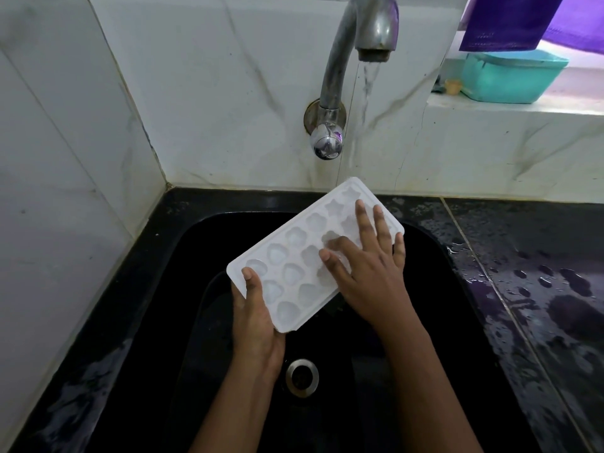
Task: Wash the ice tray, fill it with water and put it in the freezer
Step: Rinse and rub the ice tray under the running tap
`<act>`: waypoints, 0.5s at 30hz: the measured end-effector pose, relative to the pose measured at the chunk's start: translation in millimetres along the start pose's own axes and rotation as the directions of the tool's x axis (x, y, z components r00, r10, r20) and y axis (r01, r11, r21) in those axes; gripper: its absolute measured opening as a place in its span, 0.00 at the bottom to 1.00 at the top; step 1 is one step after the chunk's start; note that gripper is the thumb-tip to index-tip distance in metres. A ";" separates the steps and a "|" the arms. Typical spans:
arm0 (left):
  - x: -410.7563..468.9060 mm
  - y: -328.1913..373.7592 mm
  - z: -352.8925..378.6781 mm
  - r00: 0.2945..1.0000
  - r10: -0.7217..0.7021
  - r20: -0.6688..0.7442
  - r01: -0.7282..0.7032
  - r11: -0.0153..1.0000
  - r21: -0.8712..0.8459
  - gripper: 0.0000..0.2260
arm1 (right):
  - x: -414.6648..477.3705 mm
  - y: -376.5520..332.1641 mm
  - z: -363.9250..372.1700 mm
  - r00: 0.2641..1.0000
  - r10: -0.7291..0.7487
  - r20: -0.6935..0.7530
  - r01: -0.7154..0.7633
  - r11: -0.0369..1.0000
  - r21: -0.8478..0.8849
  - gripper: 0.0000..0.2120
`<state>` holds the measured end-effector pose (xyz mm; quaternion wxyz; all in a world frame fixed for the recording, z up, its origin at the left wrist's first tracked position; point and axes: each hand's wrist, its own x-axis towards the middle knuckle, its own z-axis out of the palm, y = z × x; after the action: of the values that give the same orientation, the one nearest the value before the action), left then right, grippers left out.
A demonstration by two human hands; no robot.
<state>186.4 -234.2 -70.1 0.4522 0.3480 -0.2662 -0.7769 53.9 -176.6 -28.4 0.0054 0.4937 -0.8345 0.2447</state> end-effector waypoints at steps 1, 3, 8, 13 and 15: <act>-1.6 -1.0 2.2 1.000 -0.008 0.001 0.008 1.000 0.002 0.30 | -0.7 -1.6 0.0 0.999 0.014 -0.044 -0.015 1.000 -0.016 0.32; -3.2 -2.2 4.3 1.000 -0.021 0.010 0.021 1.000 -0.021 0.29 | -1.6 -6.6 0.5 0.998 0.014 -0.055 -0.015 0.999 -0.030 0.31; -2.5 1.9 0.9 0.999 0.024 -0.038 -0.025 1.000 -0.018 0.27 | 1.3 -1.2 -4.3 0.998 -0.009 0.064 0.009 1.000 0.013 0.33; -6.2 -1.2 6.1 1.000 -0.007 -0.021 0.006 0.999 -0.032 0.29 | -2.4 -8.7 1.4 0.999 0.006 0.034 -0.005 0.999 -0.048 0.32; -4.3 0.9 3.5 0.999 0.001 -0.034 -0.003 0.999 -0.051 0.29 | -1.4 -6.5 0.6 0.995 -0.034 0.095 0.037 0.999 -0.026 0.31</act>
<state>185.7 -230.5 -66.0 0.4662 0.3492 -0.2387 -0.7770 60.2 -178.3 -26.6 -0.0228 0.5194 -0.8282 0.2093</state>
